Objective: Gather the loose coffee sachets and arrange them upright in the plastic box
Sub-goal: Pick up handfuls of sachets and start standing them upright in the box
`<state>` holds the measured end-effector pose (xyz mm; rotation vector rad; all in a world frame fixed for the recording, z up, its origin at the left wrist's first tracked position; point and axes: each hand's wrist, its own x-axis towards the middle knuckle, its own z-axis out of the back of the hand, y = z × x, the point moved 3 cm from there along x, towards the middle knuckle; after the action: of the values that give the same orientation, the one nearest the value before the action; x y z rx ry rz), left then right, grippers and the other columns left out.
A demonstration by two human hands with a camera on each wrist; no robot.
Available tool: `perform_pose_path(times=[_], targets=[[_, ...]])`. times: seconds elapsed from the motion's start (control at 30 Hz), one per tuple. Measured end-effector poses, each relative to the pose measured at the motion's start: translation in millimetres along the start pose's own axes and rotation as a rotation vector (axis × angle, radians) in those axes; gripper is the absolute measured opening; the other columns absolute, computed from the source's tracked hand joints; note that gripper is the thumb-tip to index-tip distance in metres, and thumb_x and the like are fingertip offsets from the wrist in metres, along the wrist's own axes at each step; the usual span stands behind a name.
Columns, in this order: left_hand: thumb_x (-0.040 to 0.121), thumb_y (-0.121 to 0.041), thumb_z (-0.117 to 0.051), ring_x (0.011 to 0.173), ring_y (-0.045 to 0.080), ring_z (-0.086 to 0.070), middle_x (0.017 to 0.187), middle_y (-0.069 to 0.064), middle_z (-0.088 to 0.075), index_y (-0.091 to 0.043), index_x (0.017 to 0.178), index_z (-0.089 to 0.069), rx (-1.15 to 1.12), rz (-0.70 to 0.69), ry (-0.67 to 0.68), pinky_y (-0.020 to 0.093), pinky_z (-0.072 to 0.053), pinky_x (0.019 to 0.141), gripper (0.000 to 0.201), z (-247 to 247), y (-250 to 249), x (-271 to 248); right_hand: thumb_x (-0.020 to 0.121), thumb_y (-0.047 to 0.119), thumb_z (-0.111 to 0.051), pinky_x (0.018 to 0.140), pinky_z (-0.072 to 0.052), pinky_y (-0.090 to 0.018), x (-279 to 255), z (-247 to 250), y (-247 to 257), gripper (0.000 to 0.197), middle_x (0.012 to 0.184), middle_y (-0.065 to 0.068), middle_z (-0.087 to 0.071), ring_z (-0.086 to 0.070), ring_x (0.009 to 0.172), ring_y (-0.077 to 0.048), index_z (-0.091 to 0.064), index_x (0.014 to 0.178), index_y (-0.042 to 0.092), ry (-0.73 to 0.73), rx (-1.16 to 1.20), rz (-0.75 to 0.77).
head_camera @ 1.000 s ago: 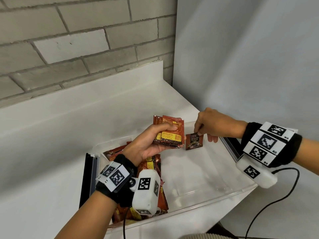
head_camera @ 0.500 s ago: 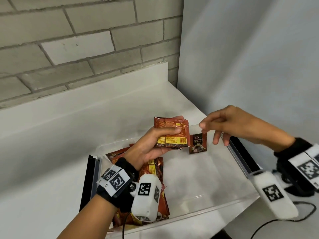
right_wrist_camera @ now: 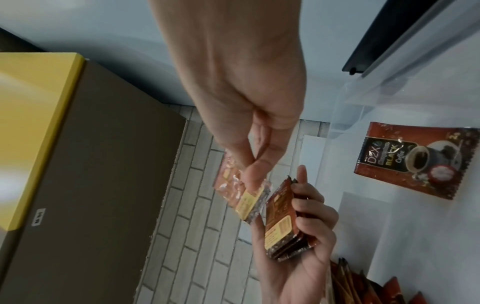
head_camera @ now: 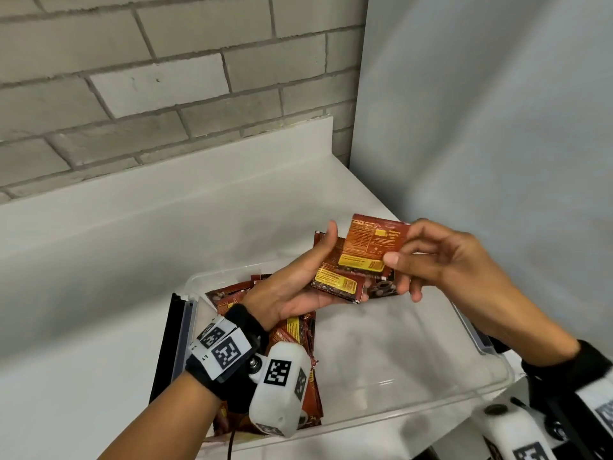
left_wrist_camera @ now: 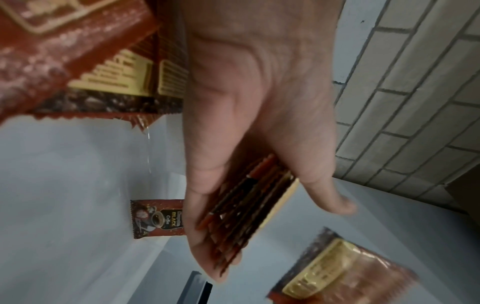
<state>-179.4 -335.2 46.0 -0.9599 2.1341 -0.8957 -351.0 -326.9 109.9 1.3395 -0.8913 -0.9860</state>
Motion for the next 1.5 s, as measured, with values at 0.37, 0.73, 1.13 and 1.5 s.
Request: perform_pose_path(times=[0.37, 0.73, 1.13, 1.5], targets=[[0.053, -0.022, -0.091, 0.097, 0.025, -0.068, 0.111, 0.011, -0.069, -0.016, 0.116, -0.069, -0.012, -0.003, 0.011, 0.034, -0.057, 0.074, 0.067, 3, 1, -3, 0.079, -0.016, -0.063, 0.058, -0.053, -0.025, -9, -3, -21, 0.031, 0.098, 0.002, -0.068, -0.066, 0.062, -0.027, -0.076, 0.079, 0.012, 0.006, -0.167, 0.220], [0.067, -0.009, -0.069, 0.091, 0.023, -0.068, 0.100, 0.009, -0.069, -0.016, 0.128, -0.058, -0.101, -0.230, -0.087, 0.033, -0.056, 0.078, 0.062, 7, -6, -4, 0.077, 0.037, -0.063, 0.056, -0.048, -0.025, -20, -21, -31, 0.039, 0.087, -0.008, -0.069, -0.061, 0.064, -0.018, -0.064, 0.099, 0.005, 0.083, 0.018, -0.261], [0.066, 0.004, -0.067, 0.104, 0.026, -0.067, 0.115, 0.014, -0.068, -0.016, 0.124, -0.059, -0.031, -0.191, -0.084, 0.034, -0.056, 0.088, 0.061, 4, -3, 2, 0.088, 0.004, -0.060, 0.060, -0.054, -0.021, -3, 5, -21, 0.003, 0.068, -0.012, -0.068, -0.064, 0.062, -0.017, -0.059, 0.085, 0.005, -0.068, 0.064, -0.198], [0.076, 0.006, -0.062, 0.096, 0.026, -0.069, 0.105, 0.014, -0.071, -0.004, 0.123, -0.055, 0.051, -0.102, -0.095, 0.032, -0.056, 0.077, 0.049, -3, 2, 1, 0.070, 0.009, -0.073, 0.061, -0.056, -0.021, 14, 22, -6, 0.018, 0.069, -0.011, -0.070, -0.065, 0.060, -0.015, -0.068, 0.086, 0.001, 0.058, -0.233, -0.140]])
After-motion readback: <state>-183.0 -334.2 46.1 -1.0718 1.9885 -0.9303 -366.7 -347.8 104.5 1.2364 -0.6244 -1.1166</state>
